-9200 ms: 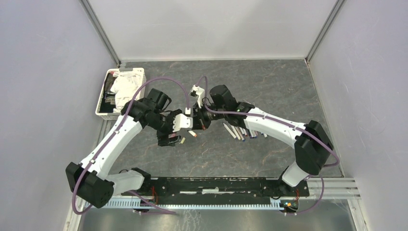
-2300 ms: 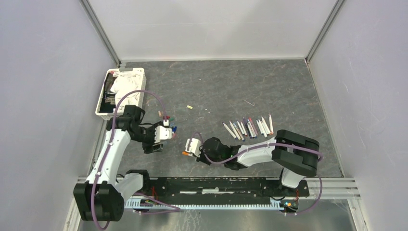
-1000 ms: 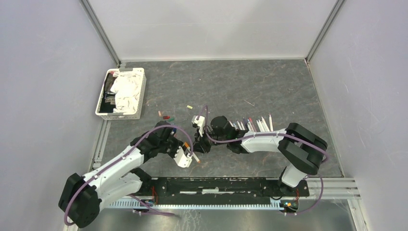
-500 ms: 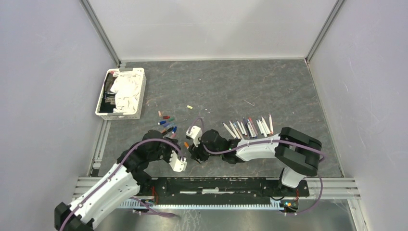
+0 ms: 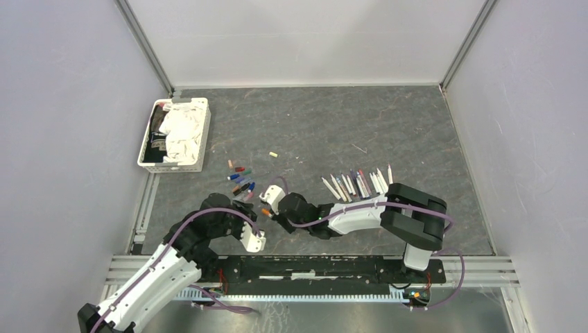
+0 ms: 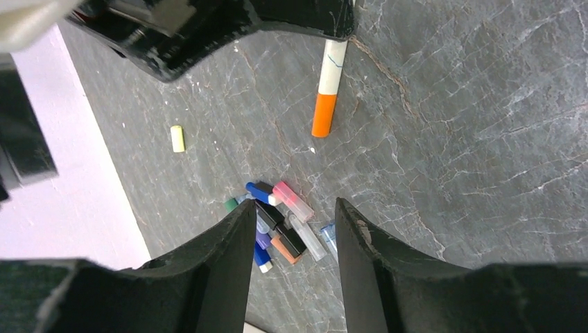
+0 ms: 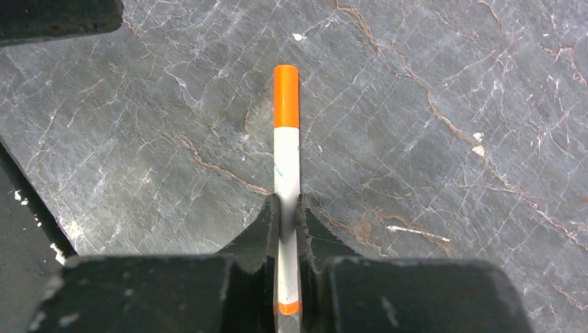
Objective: Open the pen caps
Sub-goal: Pick up the pen from the center of the board.
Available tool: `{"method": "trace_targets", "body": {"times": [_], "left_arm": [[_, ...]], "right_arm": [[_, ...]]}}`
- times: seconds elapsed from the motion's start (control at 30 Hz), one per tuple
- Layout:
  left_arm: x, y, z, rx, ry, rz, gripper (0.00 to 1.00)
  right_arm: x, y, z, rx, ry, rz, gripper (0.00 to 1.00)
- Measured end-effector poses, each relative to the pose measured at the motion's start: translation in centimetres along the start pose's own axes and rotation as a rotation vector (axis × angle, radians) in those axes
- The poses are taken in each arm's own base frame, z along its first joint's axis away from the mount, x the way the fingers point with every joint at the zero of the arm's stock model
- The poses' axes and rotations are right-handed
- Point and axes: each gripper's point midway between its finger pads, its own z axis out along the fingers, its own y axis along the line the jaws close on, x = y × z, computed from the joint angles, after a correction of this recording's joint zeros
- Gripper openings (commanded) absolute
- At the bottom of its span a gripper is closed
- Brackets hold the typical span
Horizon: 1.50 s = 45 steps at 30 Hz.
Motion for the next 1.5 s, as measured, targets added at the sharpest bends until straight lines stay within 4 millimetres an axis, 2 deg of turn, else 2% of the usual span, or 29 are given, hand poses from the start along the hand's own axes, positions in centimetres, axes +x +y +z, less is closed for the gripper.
{"method": "trace_targets", "body": {"times": [0.07,0.23,0.4,0.5,0.67,0.83,1.0,1.1,1.2,1.3,1.4,1.5], "left_arm": [[0.0,-0.1,0.1,0.008,-0.002,-0.001,0.54],[-0.2,-0.8,0.8,0.052,-0.021,-0.004,0.56],[0.1,-1.9,2.4,0.123,-0.03,-0.002,0.59],[0.4,-2.2,3.6,0.16,-0.027,-0.01,0.59],[1.2,-1.7,5.2,0.165,-0.001,-0.011,0.58],[1.4,-1.0,6.0,0.156,0.004,-0.004,0.37],[0.5,-0.7,6.1,0.162,-0.023,0.021,0.2],[0.0,-0.9,6.0,0.177,-0.029,0.035,0.04],[0.0,-1.2,5.7,0.189,-0.021,0.042,0.02],[-0.2,-1.2,5.2,0.194,-0.02,0.038,0.02],[-1.0,-0.2,4.5,0.173,-0.037,0.01,0.02],[-2.0,1.8,3.5,0.129,-0.061,-0.023,0.02]], "right_arm": [[0.0,0.0,-0.1,-0.017,-0.016,0.017,0.0],[0.6,-1.1,-0.9,-0.113,-0.024,0.111,0.0],[-0.3,-1.9,-1.3,-0.238,-0.051,0.209,0.0],[-0.9,-0.9,-1.7,-0.321,-0.064,0.226,0.0],[-1.3,1.1,-2.6,-0.439,-0.066,0.23,0.0],[-1.8,1.9,-3.1,-0.501,-0.067,0.232,0.0],[-2.6,2.0,-3.2,-0.522,-0.081,0.241,0.0],[-2.8,2.0,-3.3,-0.533,-0.079,0.257,0.02],[-2.6,2.3,-3.2,-0.547,-0.068,0.268,0.24],[-2.8,2.5,-3.3,-0.562,-0.068,0.283,0.37],[-3.5,2.6,-3.6,-0.588,-0.086,0.307,0.4],[-4.8,3.1,-4.1,-0.63,-0.121,0.338,0.34]]}}
